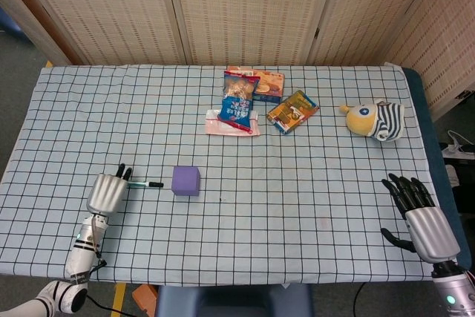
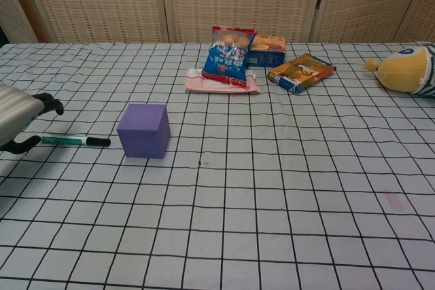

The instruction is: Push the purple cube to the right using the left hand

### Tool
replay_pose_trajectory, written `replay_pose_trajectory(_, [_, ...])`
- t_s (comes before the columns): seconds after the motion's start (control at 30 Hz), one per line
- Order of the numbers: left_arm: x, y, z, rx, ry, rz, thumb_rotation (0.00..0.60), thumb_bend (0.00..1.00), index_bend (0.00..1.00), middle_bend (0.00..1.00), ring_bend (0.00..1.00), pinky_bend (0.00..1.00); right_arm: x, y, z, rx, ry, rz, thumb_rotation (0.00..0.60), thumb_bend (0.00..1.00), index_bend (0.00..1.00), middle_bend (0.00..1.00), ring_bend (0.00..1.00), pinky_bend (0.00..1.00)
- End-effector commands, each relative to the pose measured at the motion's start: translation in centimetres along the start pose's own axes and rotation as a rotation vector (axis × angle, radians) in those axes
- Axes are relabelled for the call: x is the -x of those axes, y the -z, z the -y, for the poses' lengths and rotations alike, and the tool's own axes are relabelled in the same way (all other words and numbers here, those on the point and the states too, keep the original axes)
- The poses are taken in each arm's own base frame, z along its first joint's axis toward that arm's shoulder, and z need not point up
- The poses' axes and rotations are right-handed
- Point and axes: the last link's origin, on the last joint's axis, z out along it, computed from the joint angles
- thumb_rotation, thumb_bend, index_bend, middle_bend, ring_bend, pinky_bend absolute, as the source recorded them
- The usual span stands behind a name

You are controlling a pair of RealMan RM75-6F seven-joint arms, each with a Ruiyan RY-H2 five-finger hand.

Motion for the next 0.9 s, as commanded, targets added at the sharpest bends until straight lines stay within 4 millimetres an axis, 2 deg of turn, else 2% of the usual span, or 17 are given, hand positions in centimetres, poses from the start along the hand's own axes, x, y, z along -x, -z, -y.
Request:
replay_pose_trajectory(0.03, [0.5, -0.5, -0.8, 0.018, -0.009, 0.009, 0.600, 0.39, 0.31, 0.27, 0.99, 1.00, 0.1, 0.0, 0.0, 0.002, -0.001, 0.006, 0.600, 0.10, 0.00, 0.00, 0.00, 0.00])
replay_pose_trajectory(0.53, [1.2, -1.5, -2.6, 0.042, -0.067, -0.002, 0.600, 0.39, 0.35, 0.33, 0.99, 1.00, 0.1, -0.1, -0.1, 0.007, -0.006, 0.023, 0.600, 0.10, 0.00, 0.00, 0.00, 0.00])
replay_pose_trajectory(0.9, [1.9, -1.7, -2.4, 0.035, -0.103, 0.001, 0.600, 0.42, 0.48, 0.50, 0.99, 1.00, 0.1, -0.1, -0.1, 0.006, -0.012, 0.036, 0.600, 0.10, 0.00, 0.00, 0.00, 0.00])
